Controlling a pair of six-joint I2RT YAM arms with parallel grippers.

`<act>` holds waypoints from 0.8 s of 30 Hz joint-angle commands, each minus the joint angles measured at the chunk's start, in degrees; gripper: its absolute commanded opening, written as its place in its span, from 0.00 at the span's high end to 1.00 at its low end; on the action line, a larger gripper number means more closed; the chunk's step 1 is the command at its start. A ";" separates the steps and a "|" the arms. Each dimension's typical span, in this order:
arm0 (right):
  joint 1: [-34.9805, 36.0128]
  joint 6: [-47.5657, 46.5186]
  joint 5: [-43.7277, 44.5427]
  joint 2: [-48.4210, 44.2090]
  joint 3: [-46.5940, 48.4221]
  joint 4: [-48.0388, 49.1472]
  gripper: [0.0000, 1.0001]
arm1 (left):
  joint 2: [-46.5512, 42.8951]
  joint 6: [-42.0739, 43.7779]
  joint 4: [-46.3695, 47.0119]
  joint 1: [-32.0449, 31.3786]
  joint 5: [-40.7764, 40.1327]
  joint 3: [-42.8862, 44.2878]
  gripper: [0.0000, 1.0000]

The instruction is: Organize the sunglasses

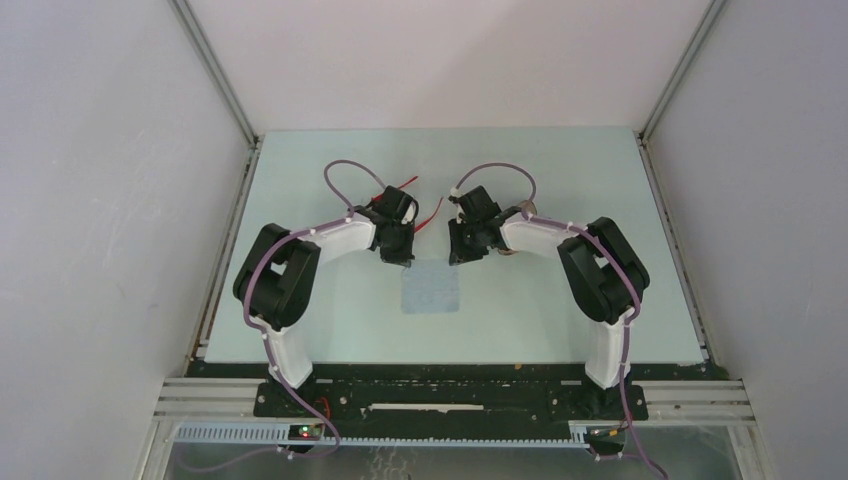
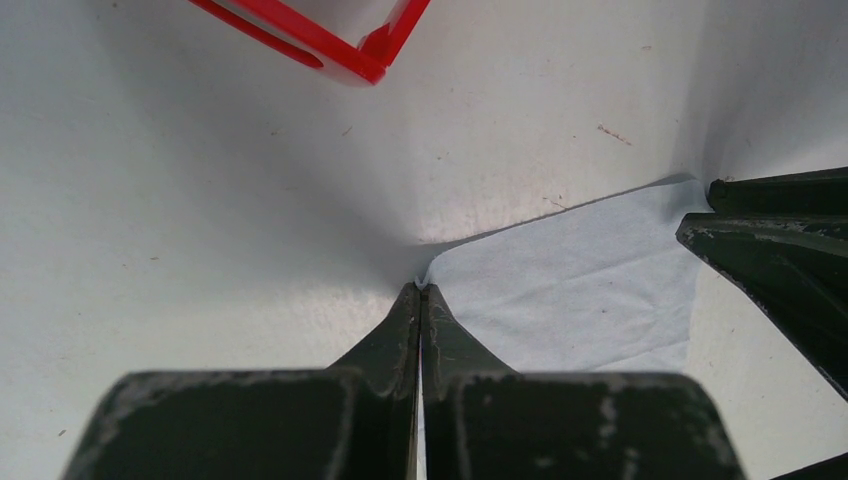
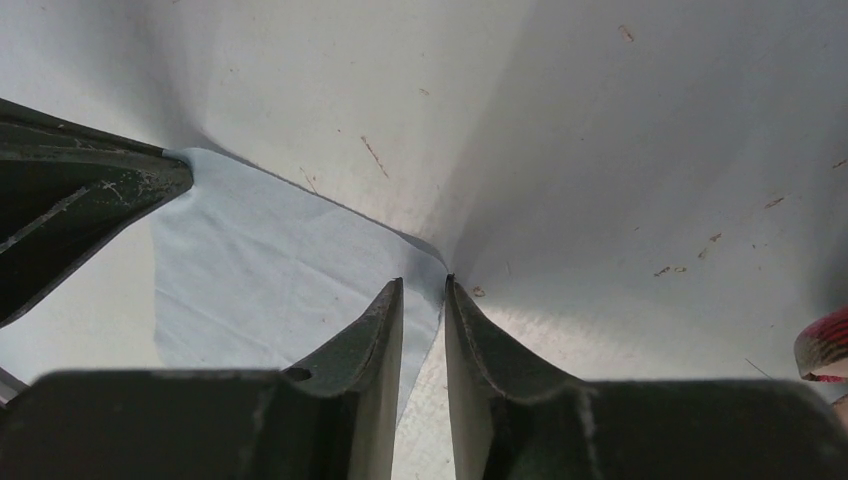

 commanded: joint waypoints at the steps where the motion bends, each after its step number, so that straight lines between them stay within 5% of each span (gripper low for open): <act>1: 0.79 -0.15 0.89 -0.38 0.97 0.36 0.71 | 0.26 0.72 1.28 -0.47 0.82 2.36 1.00; 8: 0.76 -0.05 0.79 -0.15 1.02 0.80 0.81 | 0.61 0.75 0.98 -0.48 1.21 2.53 1.00; 12: 0.79 -0.22 0.95 -1.09 0.98 0.58 1.00 | 0.34 0.79 0.97 -0.48 1.51 2.62 1.00; 24: 1.38 0.44 2.18 -6.66 -4.58 4.81 1.00 | -2.40 1.59 0.75 -0.48 2.09 1.50 1.00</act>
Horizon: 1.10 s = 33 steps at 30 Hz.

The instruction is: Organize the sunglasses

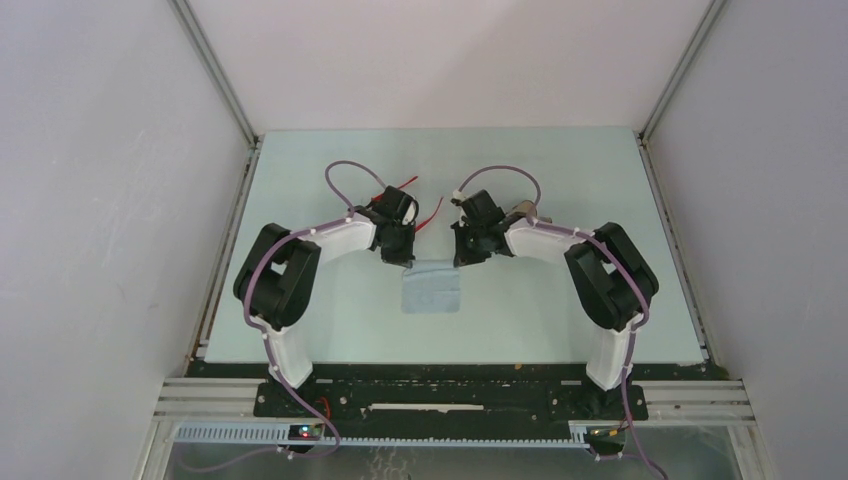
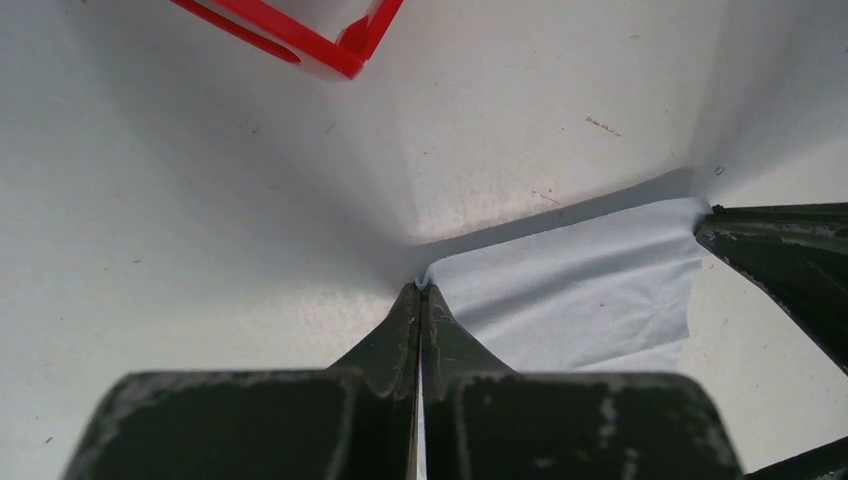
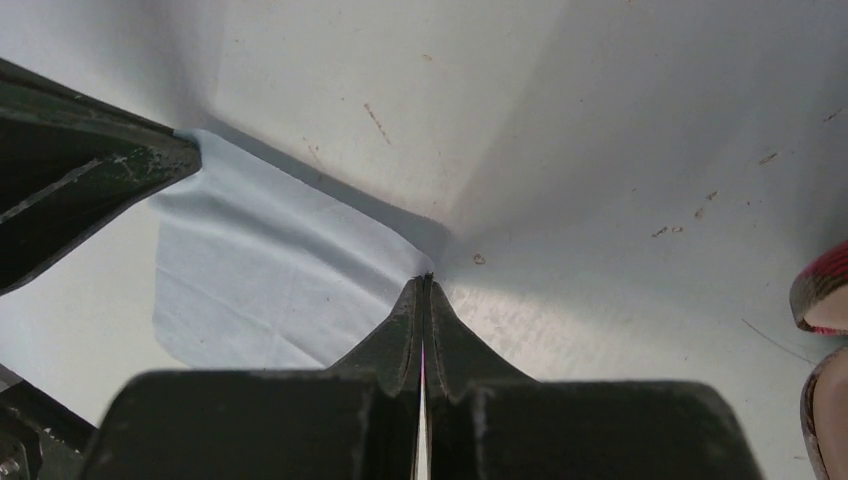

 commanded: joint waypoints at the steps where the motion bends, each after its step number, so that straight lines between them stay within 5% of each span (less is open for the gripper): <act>1: 0.90 0.39 1.25 -4.31 -1.78 3.42 1.00 | -2.80 1.25 0.83 -0.48 0.66 1.34 1.00; 33: 5.68 2.33 4.80 -12.98 -15.18 10.81 1.00 | -10.15 -0.36 3.22 -3.04 1.07 -9.21 1.00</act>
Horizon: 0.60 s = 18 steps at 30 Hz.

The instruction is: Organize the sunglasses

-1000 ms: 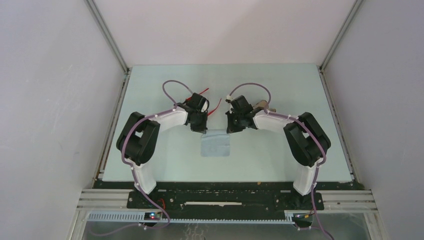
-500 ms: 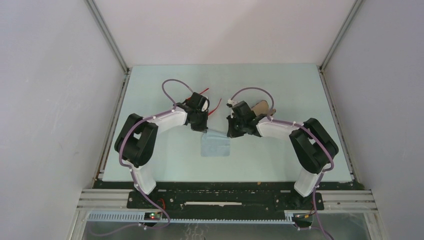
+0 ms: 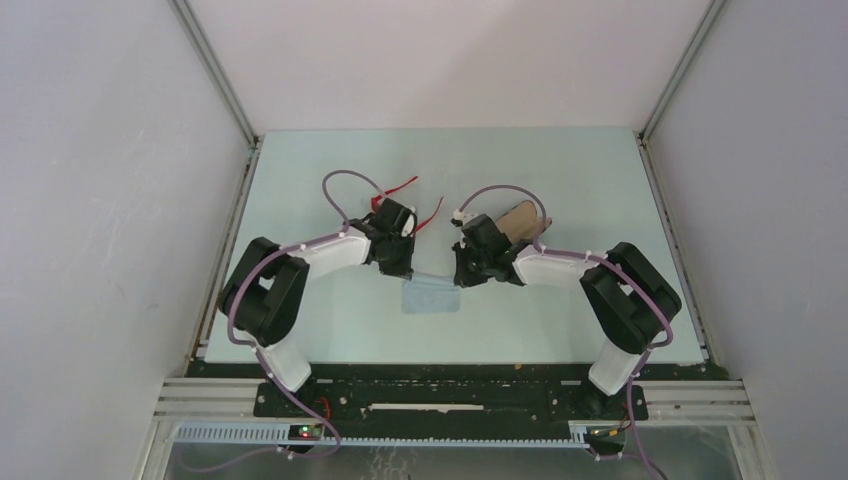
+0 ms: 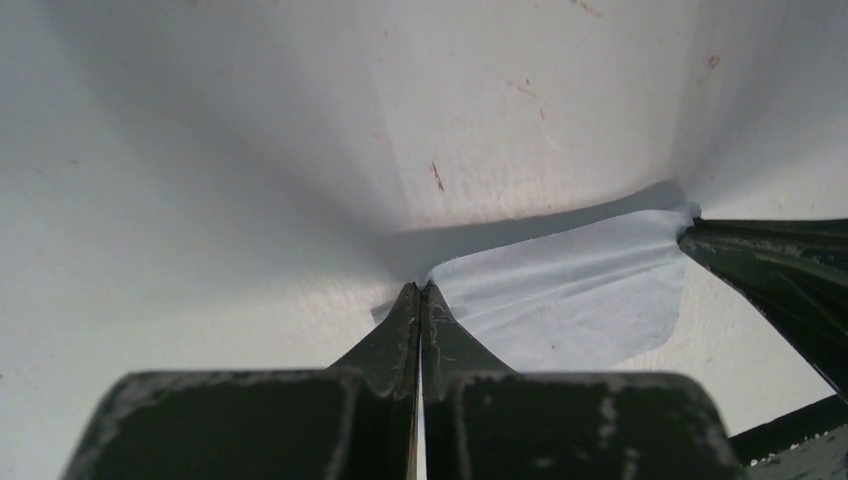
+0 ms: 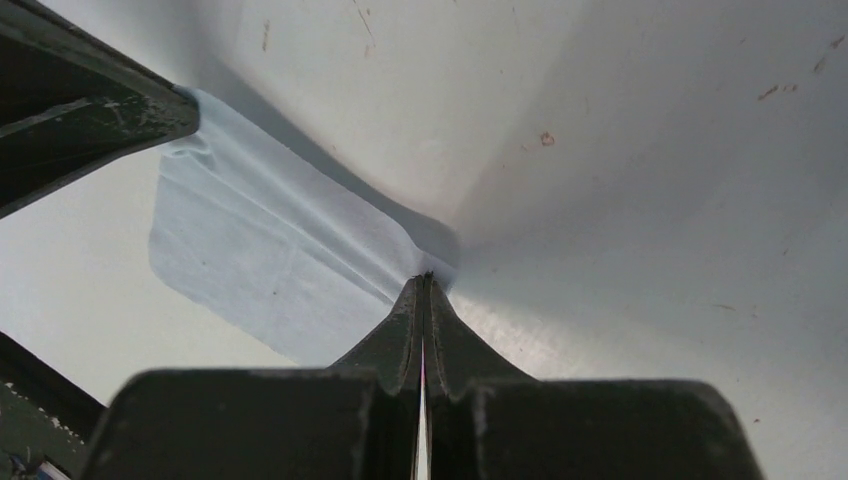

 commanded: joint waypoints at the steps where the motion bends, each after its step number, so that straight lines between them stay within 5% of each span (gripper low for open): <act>1: 0.38 0.69 1.13 -3.24 -1.53 1.94 1.00 | -4.15 -0.62 1.95 -1.08 0.76 -2.84 1.00; 18: 2.71 1.57 0.75 -4.72 -3.06 2.70 1.00 | -5.33 -1.10 1.34 -1.88 -0.20 -3.47 1.00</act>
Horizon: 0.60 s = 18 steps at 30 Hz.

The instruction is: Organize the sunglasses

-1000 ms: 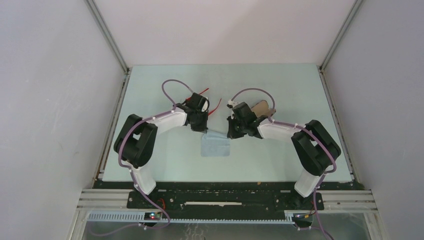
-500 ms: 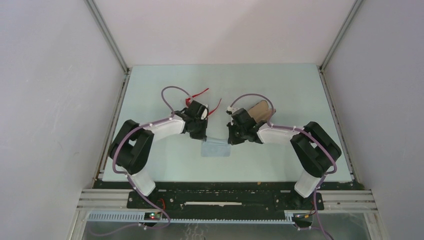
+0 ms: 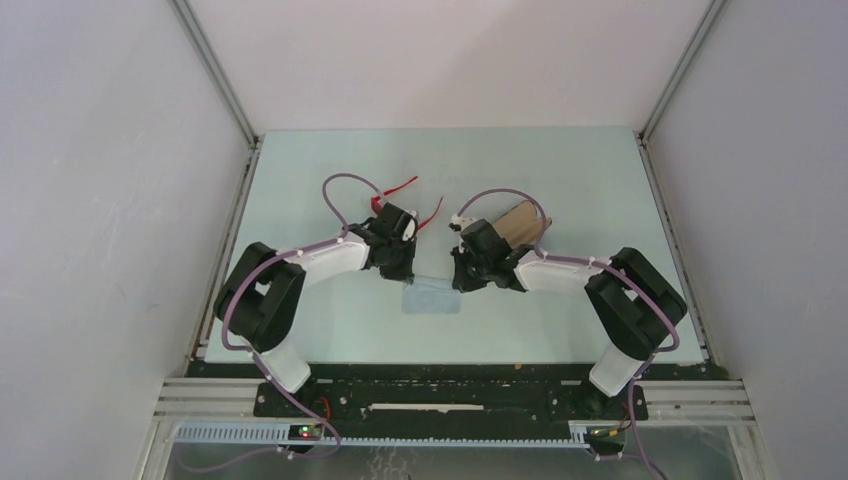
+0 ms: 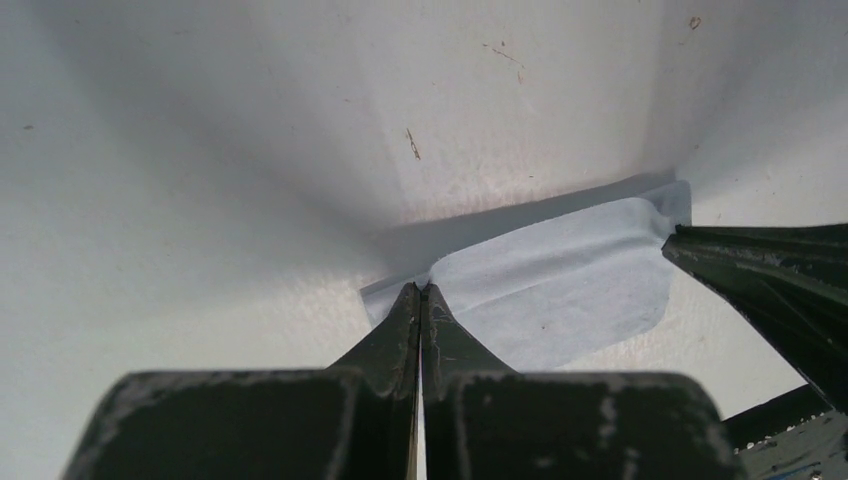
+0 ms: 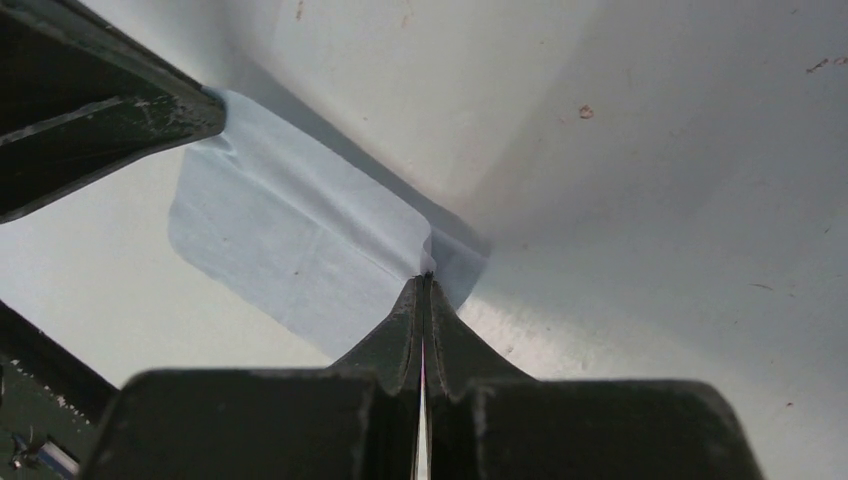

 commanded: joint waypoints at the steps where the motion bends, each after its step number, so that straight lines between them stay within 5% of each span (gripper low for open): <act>1: 1.27 1.69 0.74 -2.90 -0.77 1.73 1.00 | -2.91 -0.18 0.29 -0.38 -0.55 -0.70 1.00; 18: 2.33 2.94 2.34 -4.88 -4.63 2.47 1.00 | -4.33 0.28 0.51 -0.71 -0.94 -2.85 1.00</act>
